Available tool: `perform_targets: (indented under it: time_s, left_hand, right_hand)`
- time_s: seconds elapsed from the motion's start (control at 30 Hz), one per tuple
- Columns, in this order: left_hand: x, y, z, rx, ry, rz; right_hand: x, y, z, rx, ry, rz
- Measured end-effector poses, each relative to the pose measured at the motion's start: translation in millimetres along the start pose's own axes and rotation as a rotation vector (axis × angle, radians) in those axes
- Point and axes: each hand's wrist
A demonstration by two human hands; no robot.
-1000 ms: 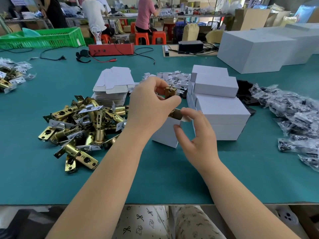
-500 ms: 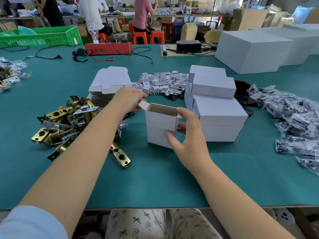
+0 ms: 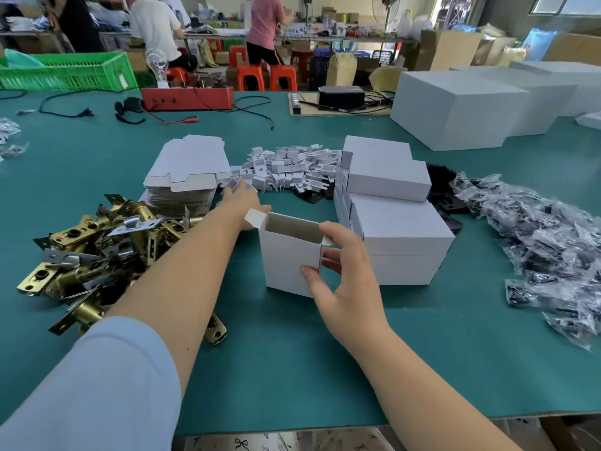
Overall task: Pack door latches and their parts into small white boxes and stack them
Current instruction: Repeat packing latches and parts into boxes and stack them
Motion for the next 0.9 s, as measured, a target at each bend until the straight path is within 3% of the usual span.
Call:
perform_targets:
  time_s: [0.17,0.4,0.53,0.73,0.9]
  left_hand:
    - [0.8,1.7,0.5,0.034,0.033,-0.010]
    - [-8.9,-8.0,-3.0,-0.128,-0.013,-0.044]
    - [-7.4,-7.6,-5.8,-0.275,0.078,-0.046]
    - [-4.1,-6.4,-0.5,-0.043,0.150,-0.019]
    - [-10.5,-9.1,-9.7,-0.139,-0.053,0.099]
  right_hand:
    - [-1.4,1.1,-0.4,-0.005,-0.009,0.003]
    - [-2.5,1.3,-0.5,-0.009,0.002,0.003]
    - [-2.7,0.6,-0.1,-0.013,0.003,0.004]
    - [-3.0,1.0,0.1,-0.016,-0.005,-0.008]
    - [-1.8,1.4,-0.2,-0.015,-0.004,-0.006]
Point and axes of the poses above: each hand's wrist, its own y-axis towards the middle knuckle, its own z-axis out of the palm, x = y × z, and after that the axes turned 15 degrees about z, right-handed
